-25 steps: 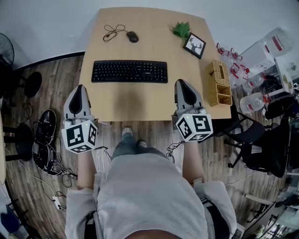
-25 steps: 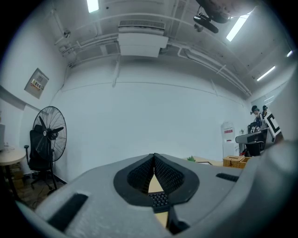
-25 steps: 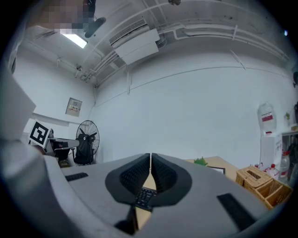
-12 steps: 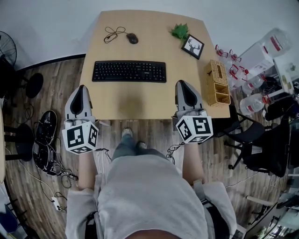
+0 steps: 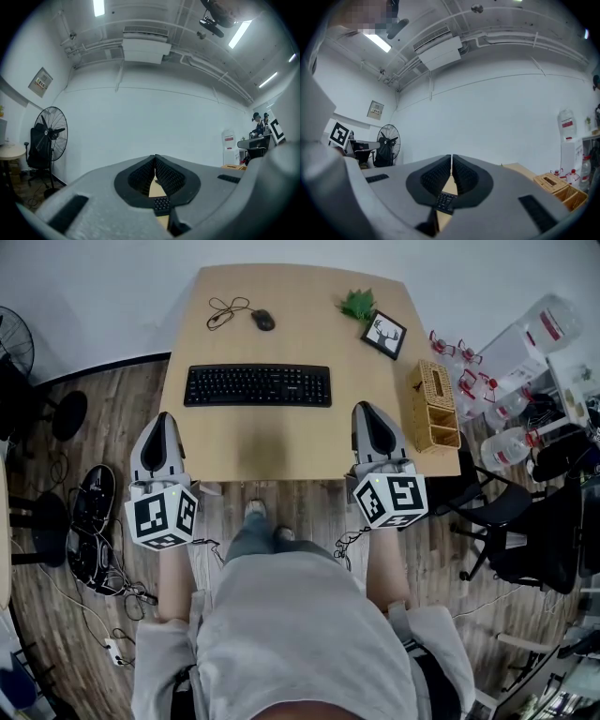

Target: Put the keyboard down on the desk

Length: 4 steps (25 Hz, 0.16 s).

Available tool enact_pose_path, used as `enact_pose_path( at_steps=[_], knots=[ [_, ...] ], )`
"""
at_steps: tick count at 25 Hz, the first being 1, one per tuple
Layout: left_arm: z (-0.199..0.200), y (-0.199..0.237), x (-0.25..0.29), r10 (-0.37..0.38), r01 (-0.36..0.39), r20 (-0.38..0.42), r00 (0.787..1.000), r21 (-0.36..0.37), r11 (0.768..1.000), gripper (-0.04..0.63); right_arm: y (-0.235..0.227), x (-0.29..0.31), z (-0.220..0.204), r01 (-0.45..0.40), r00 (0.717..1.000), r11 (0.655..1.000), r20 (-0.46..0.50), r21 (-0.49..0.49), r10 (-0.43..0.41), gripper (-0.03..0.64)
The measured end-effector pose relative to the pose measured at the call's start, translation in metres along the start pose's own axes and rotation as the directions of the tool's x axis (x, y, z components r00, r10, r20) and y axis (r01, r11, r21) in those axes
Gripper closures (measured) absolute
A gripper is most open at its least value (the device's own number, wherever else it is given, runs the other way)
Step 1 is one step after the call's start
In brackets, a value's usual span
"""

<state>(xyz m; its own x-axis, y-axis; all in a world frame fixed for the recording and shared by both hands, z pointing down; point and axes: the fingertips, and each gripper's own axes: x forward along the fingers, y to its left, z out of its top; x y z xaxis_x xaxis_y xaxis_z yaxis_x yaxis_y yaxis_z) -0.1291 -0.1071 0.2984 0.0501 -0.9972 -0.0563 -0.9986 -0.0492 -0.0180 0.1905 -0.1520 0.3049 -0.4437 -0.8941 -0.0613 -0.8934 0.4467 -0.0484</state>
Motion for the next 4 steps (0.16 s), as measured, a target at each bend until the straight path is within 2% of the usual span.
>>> enact_pose_path(
  at_steps=[4],
  knots=[
    [0.0001, -0.0009, 0.0017, 0.005, -0.005, 0.0, 1.0, -0.005, 1.0, 0.584, -0.0009, 0.0014, 0.0007, -0.005, 1.0, 1.0, 0.003, 0.0, 0.005, 0.601]
  ],
)
